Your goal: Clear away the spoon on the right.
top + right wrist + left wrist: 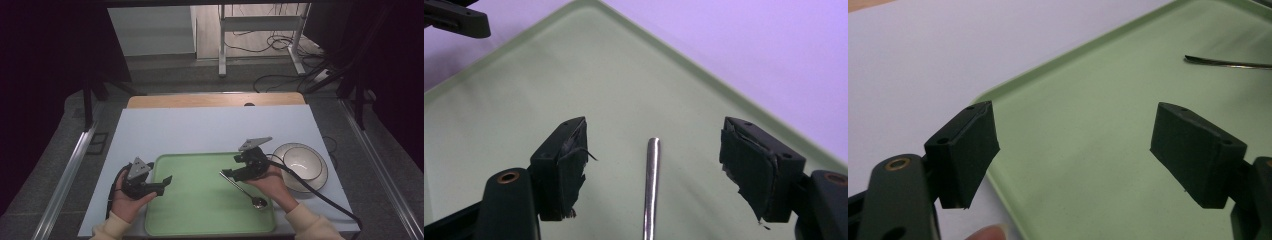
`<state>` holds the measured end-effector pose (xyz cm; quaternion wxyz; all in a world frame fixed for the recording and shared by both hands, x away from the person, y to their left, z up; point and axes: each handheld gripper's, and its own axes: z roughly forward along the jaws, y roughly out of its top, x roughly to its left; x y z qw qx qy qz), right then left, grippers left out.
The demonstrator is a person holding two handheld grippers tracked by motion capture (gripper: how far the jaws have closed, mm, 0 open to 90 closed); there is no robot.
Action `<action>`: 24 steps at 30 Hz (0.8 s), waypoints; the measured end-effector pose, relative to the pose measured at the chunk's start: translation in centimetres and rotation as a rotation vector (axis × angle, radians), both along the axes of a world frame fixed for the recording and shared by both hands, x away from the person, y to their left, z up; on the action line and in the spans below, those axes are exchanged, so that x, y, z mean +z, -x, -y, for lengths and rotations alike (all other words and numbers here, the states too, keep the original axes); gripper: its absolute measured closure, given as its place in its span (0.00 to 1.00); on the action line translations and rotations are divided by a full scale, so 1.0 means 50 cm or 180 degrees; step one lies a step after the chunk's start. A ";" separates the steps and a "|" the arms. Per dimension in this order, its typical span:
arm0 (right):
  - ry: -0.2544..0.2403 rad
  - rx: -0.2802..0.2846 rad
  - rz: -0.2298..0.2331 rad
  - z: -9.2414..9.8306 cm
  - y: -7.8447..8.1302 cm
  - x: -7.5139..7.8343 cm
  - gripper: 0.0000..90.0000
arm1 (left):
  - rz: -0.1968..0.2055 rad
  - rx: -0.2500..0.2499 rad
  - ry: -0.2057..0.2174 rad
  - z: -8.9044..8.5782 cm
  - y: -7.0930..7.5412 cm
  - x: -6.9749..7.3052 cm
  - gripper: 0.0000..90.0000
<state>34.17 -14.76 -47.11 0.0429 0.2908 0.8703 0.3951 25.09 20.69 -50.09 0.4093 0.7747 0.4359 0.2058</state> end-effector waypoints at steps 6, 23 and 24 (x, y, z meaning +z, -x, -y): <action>-0.0073 -0.0008 0.0148 0.017 0.003 0.021 0.30 | 0.0018 0.0008 -0.0005 -0.002 0.006 0.001 0.21; -0.0304 -0.0205 0.0309 0.106 0.030 0.062 0.32 | 0.0035 0.0010 0.0199 -0.008 0.011 0.009 0.21; -0.0298 -0.0225 0.0321 0.113 0.031 0.063 0.32 | 0.0036 0.0015 0.0193 -0.007 0.010 0.009 0.21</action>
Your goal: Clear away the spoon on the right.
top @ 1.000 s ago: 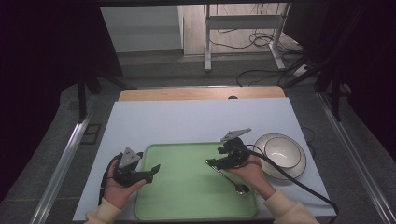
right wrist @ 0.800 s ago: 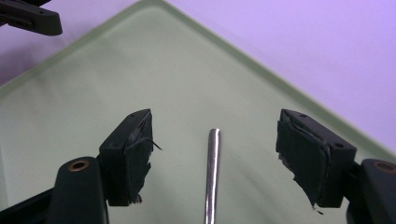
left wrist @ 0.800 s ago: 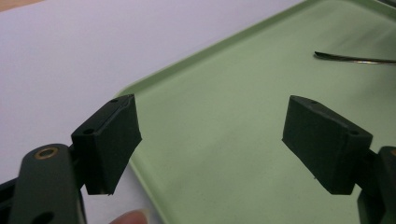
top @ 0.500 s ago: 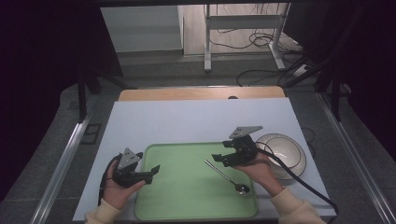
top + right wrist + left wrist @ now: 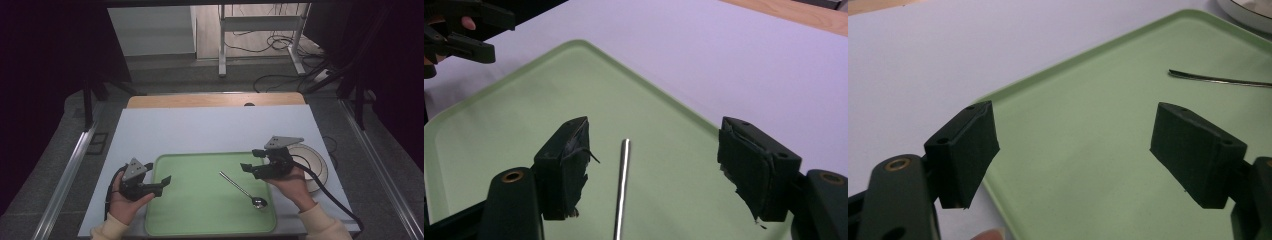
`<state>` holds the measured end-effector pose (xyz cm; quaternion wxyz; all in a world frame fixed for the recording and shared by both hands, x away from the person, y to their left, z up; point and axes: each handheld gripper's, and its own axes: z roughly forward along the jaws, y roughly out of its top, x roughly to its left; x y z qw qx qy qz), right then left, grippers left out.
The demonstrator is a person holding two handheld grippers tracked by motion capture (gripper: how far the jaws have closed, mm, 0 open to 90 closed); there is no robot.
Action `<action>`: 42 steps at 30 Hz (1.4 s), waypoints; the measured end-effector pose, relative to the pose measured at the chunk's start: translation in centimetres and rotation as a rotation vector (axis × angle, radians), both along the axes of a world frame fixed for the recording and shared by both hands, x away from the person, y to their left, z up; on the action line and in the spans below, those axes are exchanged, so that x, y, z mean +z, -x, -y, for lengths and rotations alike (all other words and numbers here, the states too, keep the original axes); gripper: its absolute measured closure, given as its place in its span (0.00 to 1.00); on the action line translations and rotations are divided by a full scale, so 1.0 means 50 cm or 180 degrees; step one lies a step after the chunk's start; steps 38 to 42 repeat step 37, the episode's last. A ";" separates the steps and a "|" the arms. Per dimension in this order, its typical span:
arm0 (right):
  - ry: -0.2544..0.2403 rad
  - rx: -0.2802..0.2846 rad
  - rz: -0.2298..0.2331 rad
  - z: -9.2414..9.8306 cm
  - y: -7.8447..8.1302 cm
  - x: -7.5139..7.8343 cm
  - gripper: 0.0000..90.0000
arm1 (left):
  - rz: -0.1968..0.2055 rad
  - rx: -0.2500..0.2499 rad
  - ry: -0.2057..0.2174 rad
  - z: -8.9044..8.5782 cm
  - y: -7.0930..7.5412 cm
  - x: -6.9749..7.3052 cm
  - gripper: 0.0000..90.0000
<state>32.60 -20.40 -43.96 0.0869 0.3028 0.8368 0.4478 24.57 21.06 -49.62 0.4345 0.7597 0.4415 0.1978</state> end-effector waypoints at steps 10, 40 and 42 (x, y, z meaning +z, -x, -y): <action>0.0108 -0.0234 0.0109 0.079 0.038 0.009 0.33 | 0.0036 0.0036 -0.0134 0.003 0.002 0.009 0.21; -0.0197 -0.0577 0.0211 0.192 0.072 -0.006 0.34 | 0.0053 0.0042 -0.0154 0.012 0.018 0.027 0.21; -0.0197 -0.0577 0.0211 0.192 0.072 -0.006 0.34 | 0.0053 0.0042 -0.0154 0.012 0.018 0.027 0.21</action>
